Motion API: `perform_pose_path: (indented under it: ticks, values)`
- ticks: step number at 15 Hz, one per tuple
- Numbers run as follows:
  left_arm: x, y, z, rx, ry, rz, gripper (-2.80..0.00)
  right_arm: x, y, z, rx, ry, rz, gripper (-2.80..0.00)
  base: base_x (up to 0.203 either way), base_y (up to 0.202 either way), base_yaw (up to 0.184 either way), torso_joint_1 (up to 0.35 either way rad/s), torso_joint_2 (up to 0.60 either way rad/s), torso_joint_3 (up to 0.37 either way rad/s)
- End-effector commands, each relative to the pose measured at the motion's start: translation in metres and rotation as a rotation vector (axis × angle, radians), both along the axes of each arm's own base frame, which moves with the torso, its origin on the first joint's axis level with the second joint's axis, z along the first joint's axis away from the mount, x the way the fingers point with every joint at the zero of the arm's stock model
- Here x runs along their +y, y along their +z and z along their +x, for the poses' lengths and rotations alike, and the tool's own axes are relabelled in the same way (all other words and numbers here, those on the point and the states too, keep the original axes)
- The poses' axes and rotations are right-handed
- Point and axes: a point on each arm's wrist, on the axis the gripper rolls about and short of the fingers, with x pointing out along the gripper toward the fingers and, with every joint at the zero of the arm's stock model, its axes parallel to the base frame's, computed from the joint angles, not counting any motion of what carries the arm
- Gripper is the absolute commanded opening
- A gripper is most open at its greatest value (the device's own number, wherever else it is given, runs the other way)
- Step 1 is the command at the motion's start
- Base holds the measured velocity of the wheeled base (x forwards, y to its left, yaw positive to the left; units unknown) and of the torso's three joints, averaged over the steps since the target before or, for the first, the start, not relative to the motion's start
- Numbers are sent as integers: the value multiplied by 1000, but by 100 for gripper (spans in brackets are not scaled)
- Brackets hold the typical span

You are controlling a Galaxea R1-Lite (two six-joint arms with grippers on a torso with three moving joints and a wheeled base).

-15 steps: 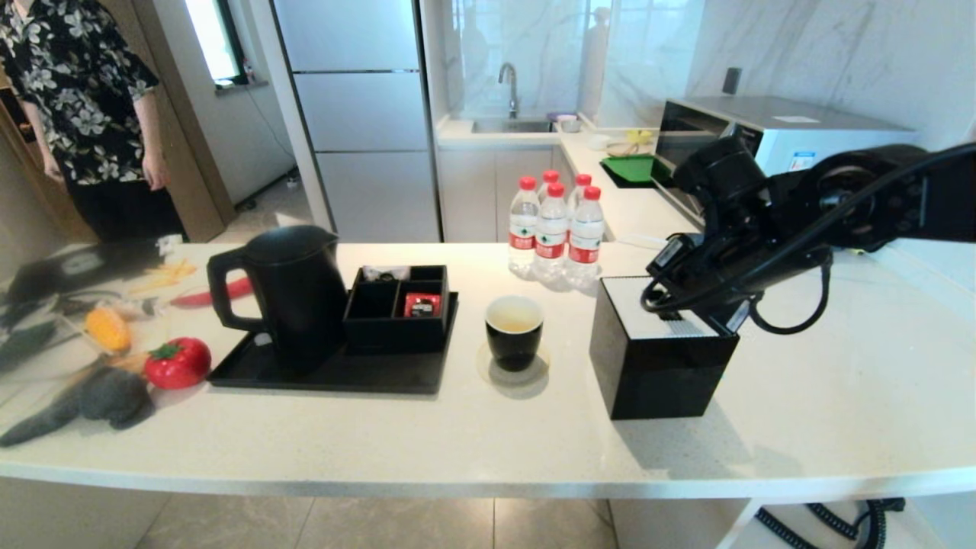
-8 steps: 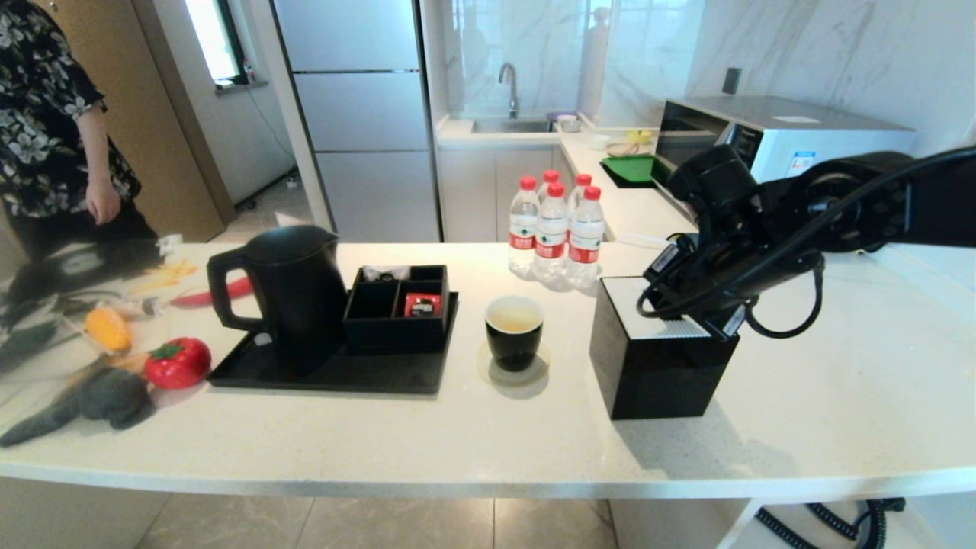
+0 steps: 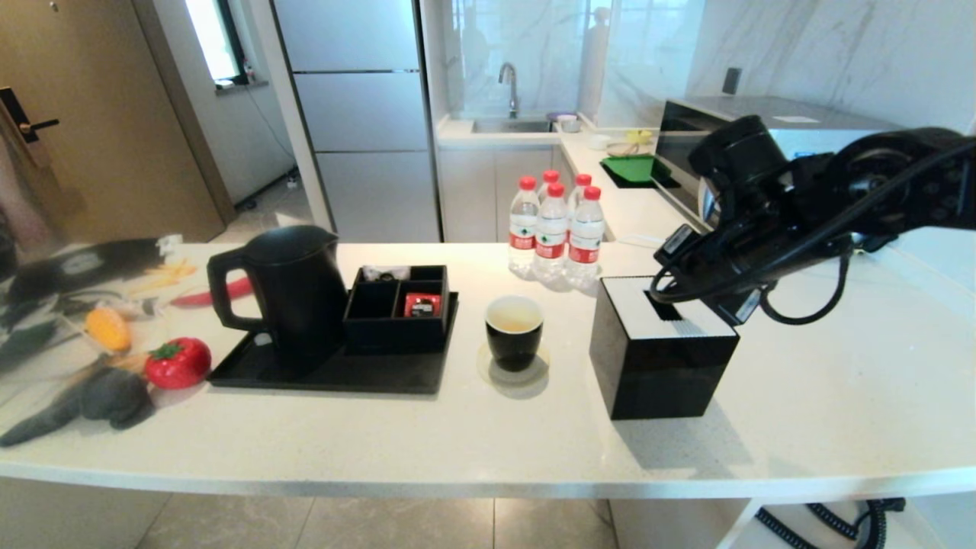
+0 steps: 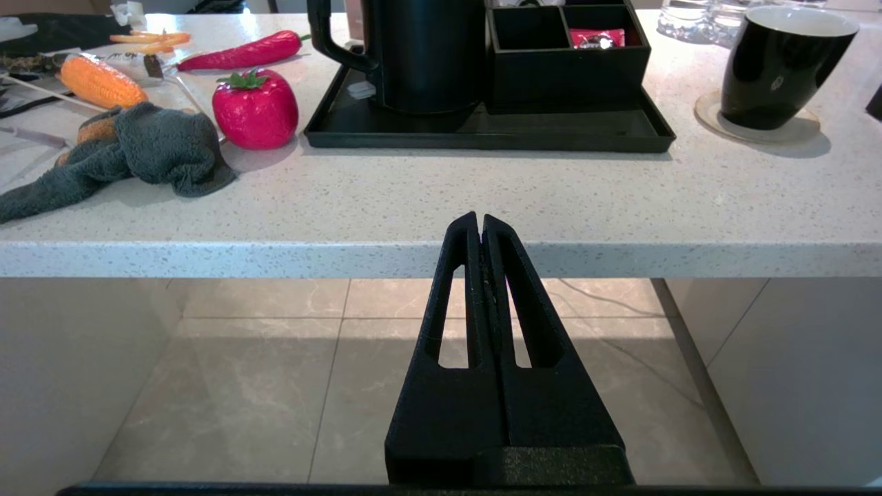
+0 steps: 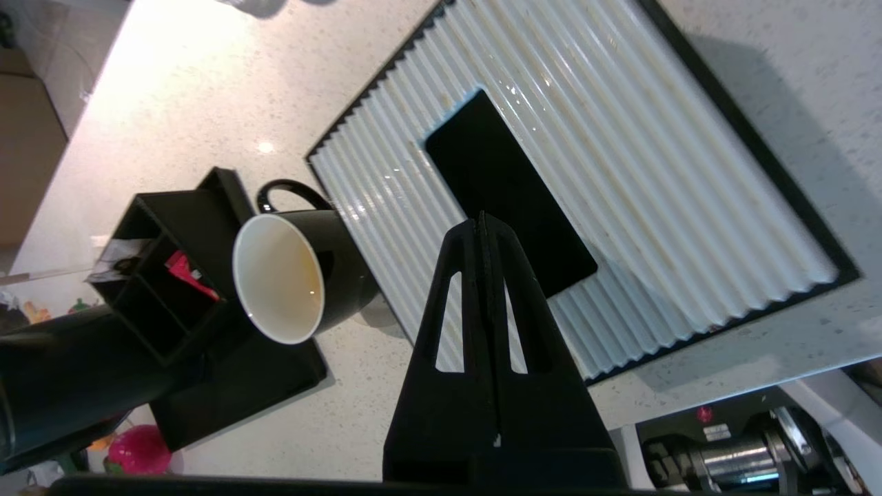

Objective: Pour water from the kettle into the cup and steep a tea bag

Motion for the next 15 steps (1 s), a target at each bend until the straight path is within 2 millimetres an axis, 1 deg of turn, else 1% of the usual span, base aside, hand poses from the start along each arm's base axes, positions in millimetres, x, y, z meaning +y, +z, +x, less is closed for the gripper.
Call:
perform_pose_path:
  ticks: [1, 4, 8, 10, 13, 15]
  values:
    - [0, 0, 0, -1, 0, 0, -280, -6, 17, -13, -44, -1, 7, -280, 0, 0, 0, 0, 0, 0]
    - [0, 0, 0, -1, 0, 0, -280, -16, 29, -34, -66, -8, -68, -280, 0, 0, 0, 0, 0, 0]
    - [0, 0, 0, -1, 0, 0, -280, -30, 54, -62, -151, -3, -99, -280, 0, 0, 0, 0, 0, 0]
    - [0, 0, 0, -1, 0, 0, -280, -37, 56, -73, -182, -21, -187, -280, 0, 0, 0, 0, 0, 0]
    - [0, 0, 0, -1, 0, 0, -280, -50, 69, -86, -303, -50, -201, -280, 0, 0, 0, 0, 0, 0]
    - [0, 0, 0, -1, 0, 0, -280, -63, 70, -95, -383, -64, -242, -280, 0, 0, 0, 0, 0, 0]
